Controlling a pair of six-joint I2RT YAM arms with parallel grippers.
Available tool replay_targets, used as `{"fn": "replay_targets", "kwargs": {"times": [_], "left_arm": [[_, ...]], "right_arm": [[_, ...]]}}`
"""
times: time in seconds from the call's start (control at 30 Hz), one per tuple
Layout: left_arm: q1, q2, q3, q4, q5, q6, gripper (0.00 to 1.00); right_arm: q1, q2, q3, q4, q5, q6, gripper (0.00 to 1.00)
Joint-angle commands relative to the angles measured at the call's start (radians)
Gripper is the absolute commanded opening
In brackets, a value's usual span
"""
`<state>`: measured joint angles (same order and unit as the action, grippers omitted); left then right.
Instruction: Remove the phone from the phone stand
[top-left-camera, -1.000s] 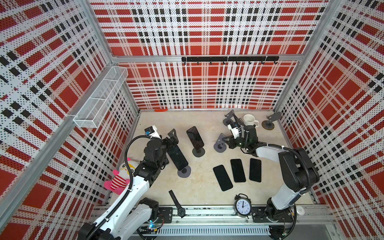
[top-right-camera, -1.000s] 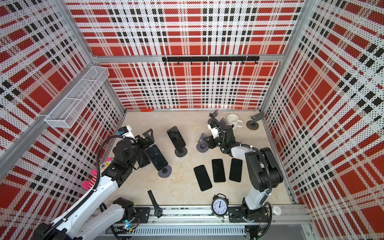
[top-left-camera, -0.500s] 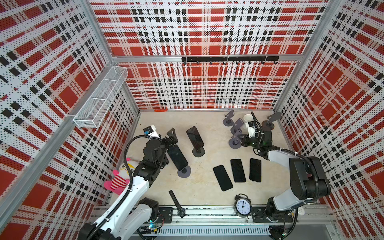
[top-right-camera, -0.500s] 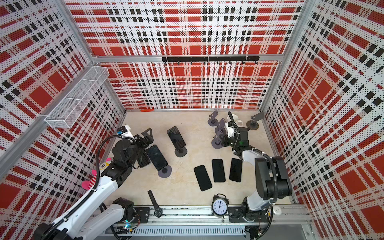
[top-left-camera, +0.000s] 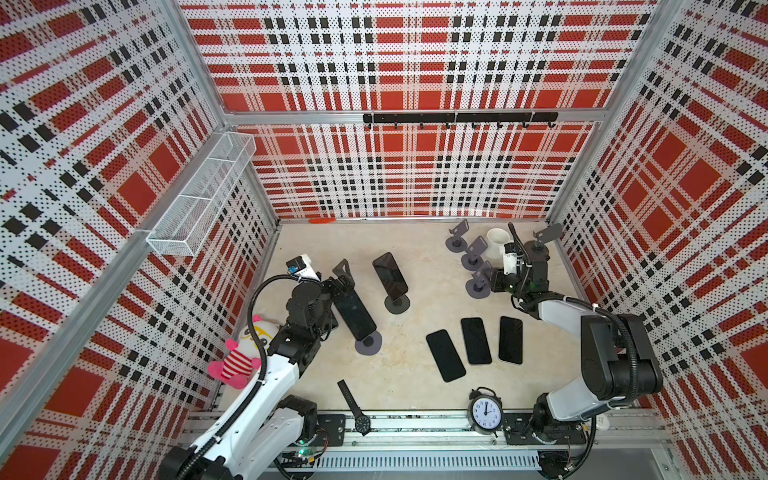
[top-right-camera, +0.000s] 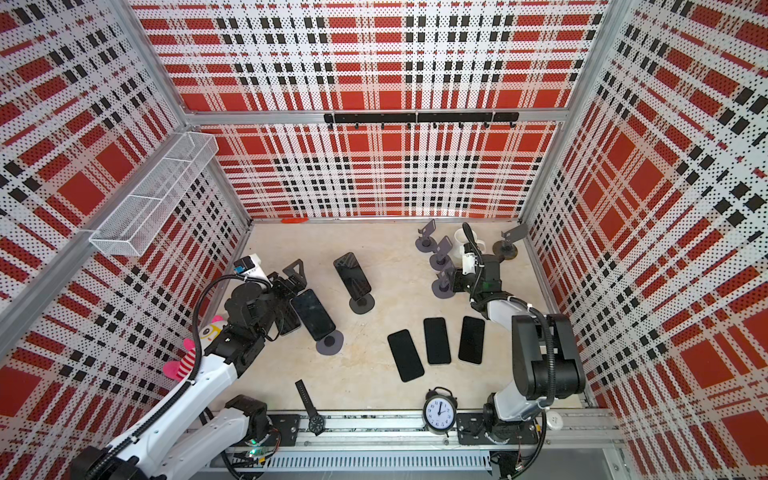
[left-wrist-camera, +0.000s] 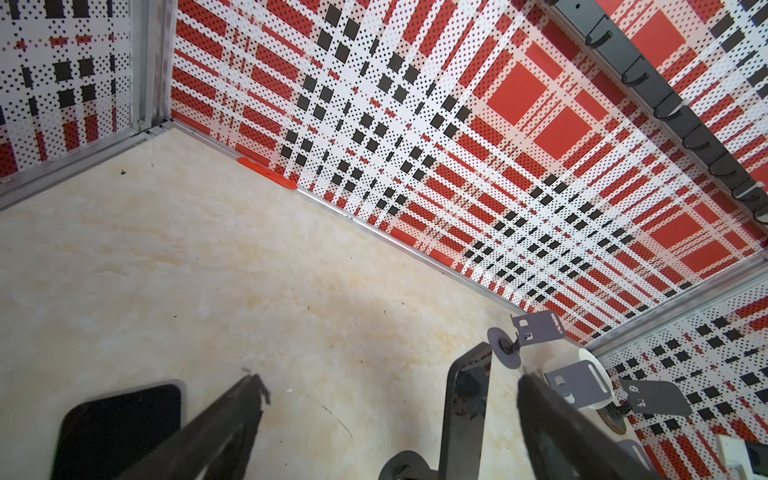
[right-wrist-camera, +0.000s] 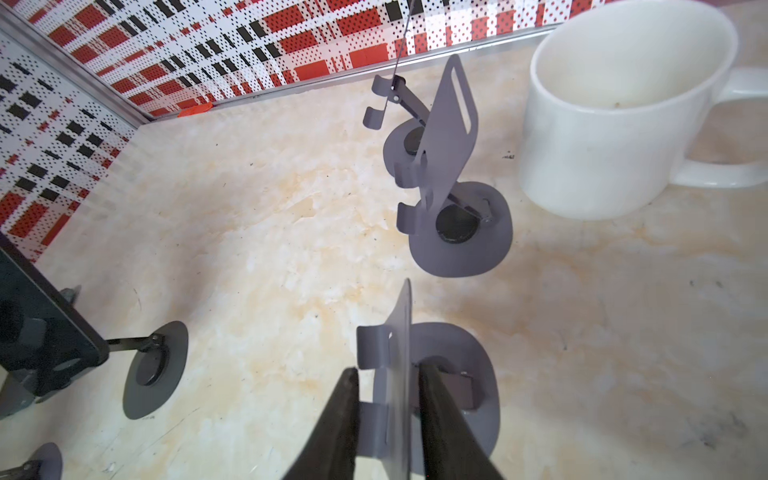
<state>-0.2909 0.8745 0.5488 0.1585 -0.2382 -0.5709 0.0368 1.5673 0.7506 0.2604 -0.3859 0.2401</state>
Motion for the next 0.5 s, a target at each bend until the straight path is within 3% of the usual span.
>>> {"fn": "replay_targets", "kwargs": {"times": [0.0, 0.27, 0.47], "left_arm": [[0.016, -0.004, 0.024, 0.036, 0.003, 0.008, 0.98], [0.025, 0.014, 0.07, 0.017, 0.018, 0.0, 0.98], [0.035, 0.003, 0.136, -0.066, -0.03, -0.014, 0.98]], "right_arm": [[-0.011, -0.015, 0.024, -0.024, 0.027, 0.022, 0.34], [-0.015, -0.127, 0.134, -0.223, 0.134, 0.055, 0.58], [0.008, -0.254, 0.16, -0.262, 0.22, 0.039, 0.69]]}}
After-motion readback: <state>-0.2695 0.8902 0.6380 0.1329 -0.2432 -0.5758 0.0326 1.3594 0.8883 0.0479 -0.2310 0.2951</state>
